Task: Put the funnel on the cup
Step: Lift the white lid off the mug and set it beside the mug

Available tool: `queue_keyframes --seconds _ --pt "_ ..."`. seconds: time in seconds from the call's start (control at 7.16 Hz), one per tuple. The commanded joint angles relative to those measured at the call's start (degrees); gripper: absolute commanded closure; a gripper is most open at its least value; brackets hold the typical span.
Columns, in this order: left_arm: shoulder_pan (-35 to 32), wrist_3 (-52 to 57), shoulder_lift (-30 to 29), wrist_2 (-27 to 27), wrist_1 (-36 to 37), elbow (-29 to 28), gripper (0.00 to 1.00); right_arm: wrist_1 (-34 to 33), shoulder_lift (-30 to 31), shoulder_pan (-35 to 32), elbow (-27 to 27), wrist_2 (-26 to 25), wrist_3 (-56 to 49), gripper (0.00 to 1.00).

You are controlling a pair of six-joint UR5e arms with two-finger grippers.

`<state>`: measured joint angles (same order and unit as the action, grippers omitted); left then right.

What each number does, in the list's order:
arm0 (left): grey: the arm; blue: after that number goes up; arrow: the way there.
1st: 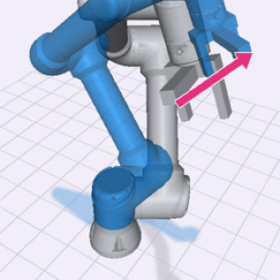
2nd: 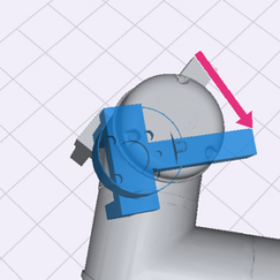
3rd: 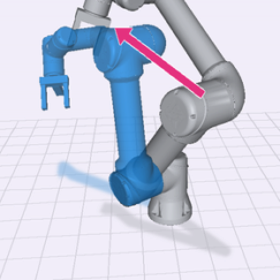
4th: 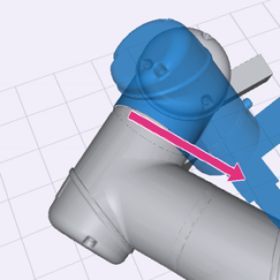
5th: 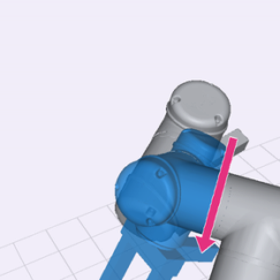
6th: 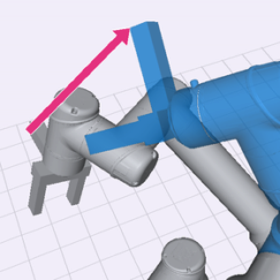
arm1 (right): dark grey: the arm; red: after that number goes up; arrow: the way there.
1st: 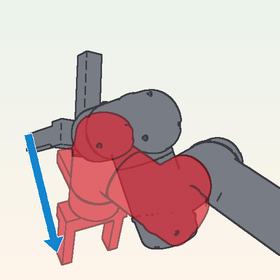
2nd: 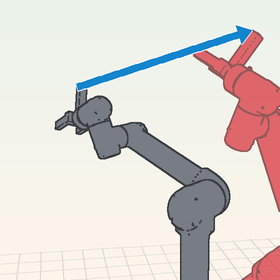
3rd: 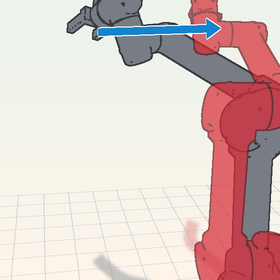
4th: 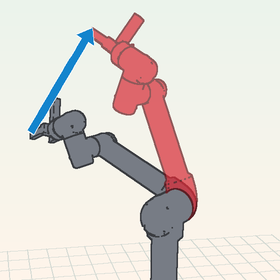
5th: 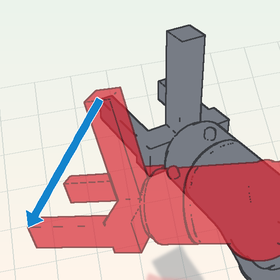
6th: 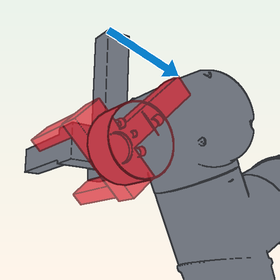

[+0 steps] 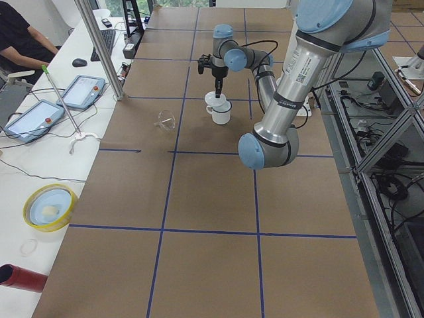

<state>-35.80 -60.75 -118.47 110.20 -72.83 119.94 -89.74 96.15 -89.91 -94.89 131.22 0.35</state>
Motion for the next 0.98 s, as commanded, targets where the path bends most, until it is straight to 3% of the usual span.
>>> queue_keyframes --seconds 0.0,0.84 --pt "-0.76 4.23 9.00 -0.68 -9.81 -1.10 1.00 0.00 0.00 0.00 -0.03 0.00 0.00 0.00" --pt "-0.41 4.67 11.15 -2.45 -26.46 -17.26 1.00 0.00 0.00 0.00 -0.03 0.00 0.00 0.00"
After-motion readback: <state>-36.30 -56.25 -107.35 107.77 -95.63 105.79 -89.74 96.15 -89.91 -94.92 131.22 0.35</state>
